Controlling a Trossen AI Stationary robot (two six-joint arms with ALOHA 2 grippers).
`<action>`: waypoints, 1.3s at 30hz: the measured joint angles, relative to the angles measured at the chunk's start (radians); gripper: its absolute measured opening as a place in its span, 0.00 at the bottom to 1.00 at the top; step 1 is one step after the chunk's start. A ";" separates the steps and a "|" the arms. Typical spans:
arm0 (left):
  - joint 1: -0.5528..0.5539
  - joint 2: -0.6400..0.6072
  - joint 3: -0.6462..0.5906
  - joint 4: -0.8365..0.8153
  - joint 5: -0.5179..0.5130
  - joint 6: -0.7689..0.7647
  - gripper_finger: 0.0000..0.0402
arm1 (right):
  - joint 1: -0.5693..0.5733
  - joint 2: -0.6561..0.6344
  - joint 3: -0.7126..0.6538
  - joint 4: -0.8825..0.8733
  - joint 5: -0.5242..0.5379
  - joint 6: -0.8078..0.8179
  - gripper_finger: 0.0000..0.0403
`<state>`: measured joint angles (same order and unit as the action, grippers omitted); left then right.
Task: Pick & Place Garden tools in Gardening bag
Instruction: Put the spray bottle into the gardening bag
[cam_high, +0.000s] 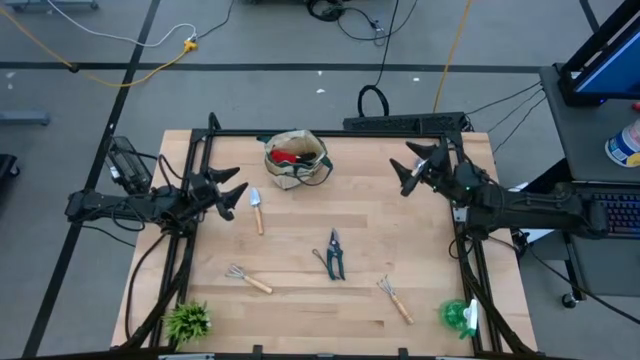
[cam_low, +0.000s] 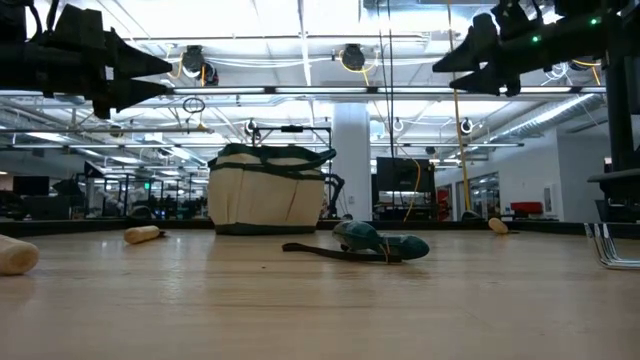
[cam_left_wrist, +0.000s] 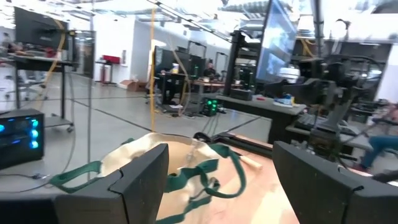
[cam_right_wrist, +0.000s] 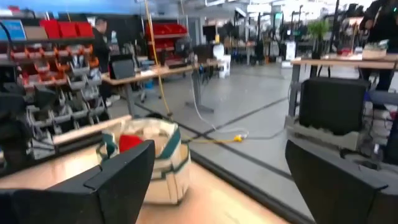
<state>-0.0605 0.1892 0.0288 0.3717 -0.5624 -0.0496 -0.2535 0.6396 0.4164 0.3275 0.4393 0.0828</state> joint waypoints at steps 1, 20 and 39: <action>0.000 0.000 0.000 0.000 0.011 0.000 0.73 | 0.000 -0.011 0.000 -0.025 0.000 0.004 0.88; 0.000 0.000 0.066 -0.042 0.093 0.082 0.73 | 0.000 -0.158 0.000 -0.336 0.000 0.074 0.88; 0.000 0.331 0.457 -0.643 0.231 -0.139 0.73 | 0.000 -0.261 -0.285 -0.064 0.000 0.186 0.88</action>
<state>-0.0605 0.5198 0.4857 -0.2714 -0.3311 -0.1883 -0.2535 0.3785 0.1315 0.2637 0.4397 0.2692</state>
